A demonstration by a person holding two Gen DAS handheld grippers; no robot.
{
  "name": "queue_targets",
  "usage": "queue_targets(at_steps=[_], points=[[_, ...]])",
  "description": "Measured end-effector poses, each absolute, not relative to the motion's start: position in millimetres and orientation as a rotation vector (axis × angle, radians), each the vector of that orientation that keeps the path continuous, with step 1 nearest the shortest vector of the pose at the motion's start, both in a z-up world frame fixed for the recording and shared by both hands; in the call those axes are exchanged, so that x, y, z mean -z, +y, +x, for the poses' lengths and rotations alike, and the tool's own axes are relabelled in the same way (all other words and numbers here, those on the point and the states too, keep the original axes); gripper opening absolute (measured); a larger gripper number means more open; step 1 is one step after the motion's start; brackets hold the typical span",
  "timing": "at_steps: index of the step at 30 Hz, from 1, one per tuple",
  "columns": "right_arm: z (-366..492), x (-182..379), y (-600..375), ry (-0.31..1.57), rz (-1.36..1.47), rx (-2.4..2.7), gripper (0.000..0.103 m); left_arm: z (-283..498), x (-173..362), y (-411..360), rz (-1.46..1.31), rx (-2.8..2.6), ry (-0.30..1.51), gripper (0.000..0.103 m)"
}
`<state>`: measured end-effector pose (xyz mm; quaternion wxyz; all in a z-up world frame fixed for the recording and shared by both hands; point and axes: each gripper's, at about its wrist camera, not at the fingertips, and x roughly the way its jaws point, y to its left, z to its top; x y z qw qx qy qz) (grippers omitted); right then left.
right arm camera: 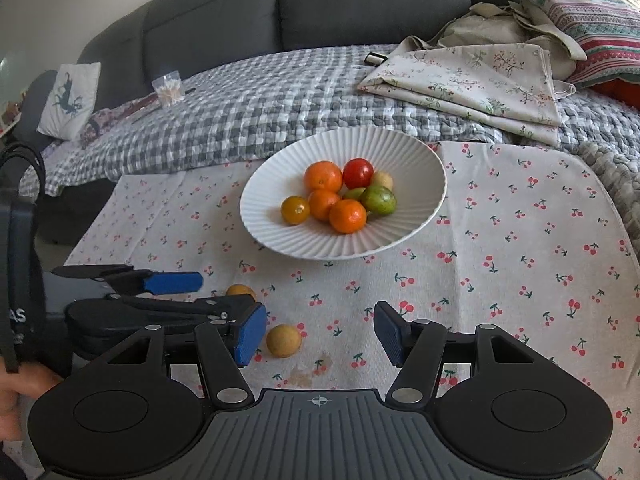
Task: Organize fruits
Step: 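Grasp the brown kiwi with the left tool while the right tool grasps the yellow tomato, then carry the kiwi and yellow tomato into the bowl and open both tools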
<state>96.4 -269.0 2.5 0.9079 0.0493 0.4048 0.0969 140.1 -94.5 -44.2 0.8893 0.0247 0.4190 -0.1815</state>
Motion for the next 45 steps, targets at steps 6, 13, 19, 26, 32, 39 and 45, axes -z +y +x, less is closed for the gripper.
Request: queue_targets(at_steps=[6, 13, 19, 26, 32, 39, 45], points=[[99.6, 6.9, -261.6, 0.863, 0.072, -0.221, 0.06, 146.4, 52.3, -91.6, 0.025, 0.364, 0.899, 0.025], [104.5, 19.2, -251.8, 0.886, 0.059, -0.267, 0.06, 149.0, 40.0, -73.3, -0.039, 0.306, 0.914, 0.025], [110.8, 31.0, -233.9, 0.899, 0.044, -0.315, 0.06, 152.1, 34.0, -59.7, -0.077, 0.258, 0.931, 0.025], [120.5, 48.5, -218.0, 0.921, -0.01, -0.295, 0.026, 154.9, 34.7, -54.1, -0.097, 0.236, 0.945, 0.025], [121.6, 47.5, -217.9, 0.911, -0.015, -0.282, 0.024, 153.2, 32.2, -54.9, -0.098, 0.241, 0.938, 0.025], [118.5, 35.3, -224.6, 0.898, 0.024, -0.289, 0.024, 152.2, 30.6, -54.4, -0.101, 0.243, 0.934, 0.025], [114.5, 26.5, -231.2, 0.882, 0.048, -0.294, 0.024, 150.8, 26.9, -54.4, -0.102, 0.246, 0.921, 0.025]])
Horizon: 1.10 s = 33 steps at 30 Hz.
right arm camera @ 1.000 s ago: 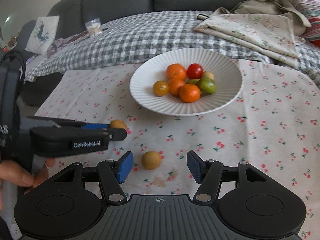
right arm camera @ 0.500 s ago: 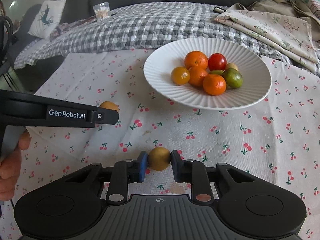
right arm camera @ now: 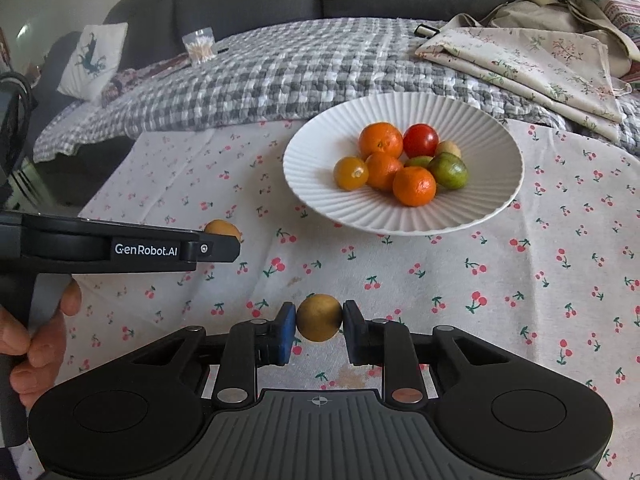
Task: Organize fruits
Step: 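Carry the kiwi and yellow tomato into the bowl and open both tools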
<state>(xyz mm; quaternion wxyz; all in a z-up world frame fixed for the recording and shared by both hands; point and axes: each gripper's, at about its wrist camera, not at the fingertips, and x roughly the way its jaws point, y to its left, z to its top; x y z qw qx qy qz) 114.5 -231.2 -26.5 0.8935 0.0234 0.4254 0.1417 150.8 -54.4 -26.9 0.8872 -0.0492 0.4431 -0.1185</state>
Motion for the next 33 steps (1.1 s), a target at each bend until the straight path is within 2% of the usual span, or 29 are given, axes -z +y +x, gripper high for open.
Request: queue_targets(at_steps=[20, 33], points=[[112.3, -10.9, -270.8, 0.765, 0.148, -0.239, 0.024, 158.1, 0.6, -64.5, -0.104, 0.313, 0.787, 0.025], [133.8, -8.8, -294.6, 0.675, 0.143, -0.14, 0.024, 186.5, 4.3, -83.3, -0.022, 0.371, 0.683, 0.025]])
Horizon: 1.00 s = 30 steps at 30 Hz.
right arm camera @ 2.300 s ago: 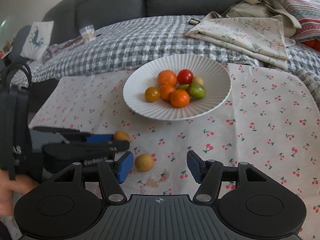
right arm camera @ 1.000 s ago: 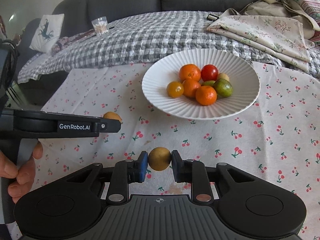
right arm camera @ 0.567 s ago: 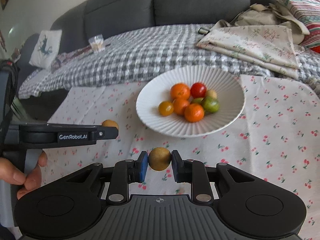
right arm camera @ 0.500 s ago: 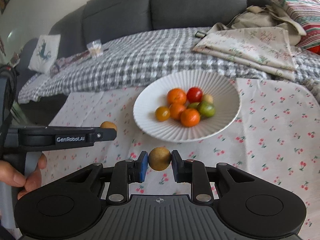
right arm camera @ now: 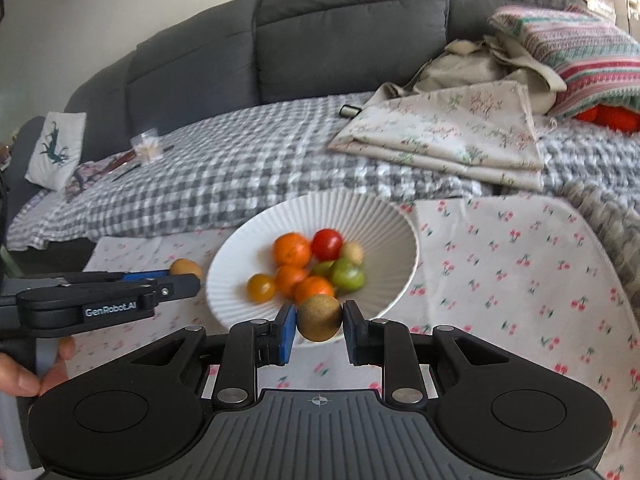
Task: Organize fruits
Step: 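Carry the kiwi and yellow tomato into the bowl and open both tools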
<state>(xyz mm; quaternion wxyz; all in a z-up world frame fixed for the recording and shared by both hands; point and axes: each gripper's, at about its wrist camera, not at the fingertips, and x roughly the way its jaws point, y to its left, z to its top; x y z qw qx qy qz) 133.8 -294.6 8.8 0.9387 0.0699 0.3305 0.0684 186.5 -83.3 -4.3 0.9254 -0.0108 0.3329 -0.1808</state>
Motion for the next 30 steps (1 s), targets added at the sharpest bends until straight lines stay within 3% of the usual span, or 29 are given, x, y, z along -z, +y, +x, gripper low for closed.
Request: queue_targets(at_steps=[22, 30], points=[[160.7, 27.0, -250.8, 0.673, 0.068, -0.214, 0.024, 222.4, 26.7, -92.6, -0.057, 0.408, 0.708, 0.025], [160.3, 20.3, -260.2, 0.645, 0.126, -0.198, 0.029, 219.4, 23.9, -85.3, -0.092, 0.398, 0.719, 0.028]])
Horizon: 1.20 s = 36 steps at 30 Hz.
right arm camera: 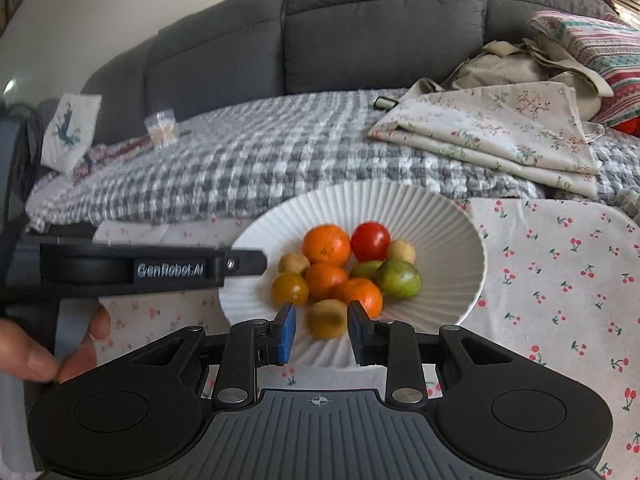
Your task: Organize fruits
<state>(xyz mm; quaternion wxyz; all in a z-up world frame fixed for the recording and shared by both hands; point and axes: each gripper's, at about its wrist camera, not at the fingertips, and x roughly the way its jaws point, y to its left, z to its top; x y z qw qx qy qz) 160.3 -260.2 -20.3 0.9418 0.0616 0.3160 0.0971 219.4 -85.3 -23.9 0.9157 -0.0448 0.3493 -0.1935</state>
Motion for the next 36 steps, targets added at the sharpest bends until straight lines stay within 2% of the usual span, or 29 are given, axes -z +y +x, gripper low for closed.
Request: queue_targets(at_steps=[12, 15, 22, 26, 29, 36], points=[[160.0, 6.8, -288.2, 0.675, 0.24, -0.122, 0.029, 204.2, 13.0, -80.8, -0.105, 0.371, 0.731, 0.029], [156.7, 0.9, -289.5, 0.679, 0.263, -0.121, 0.031, 196.3, 7.0, -83.0, -0.093, 0.342, 0.746, 0.037], [140.0, -8.9, -292.3, 0.725, 0.26, -0.113, 0.037, 176.7, -3.5, -78.7, -0.082, 0.272, 0.783, 0.04], [124.8, -19.0, -292.7, 0.715, 0.263, -0.134, 0.038, 156.1, -15.9, -72.1, -0.07, 0.236, 0.77, 0.053], [107.1, -27.6, -293.3, 0.705, 0.281, -0.157, 0.048, 141.9, -26.4, -65.8, -0.086, 0.229, 0.759, 0.056], [69.6, -40.7, -288.4, 0.693, 0.263, -0.165, 0.061, 104.6, -37.5, -57.8, -0.096, 0.219, 0.753, 0.065]])
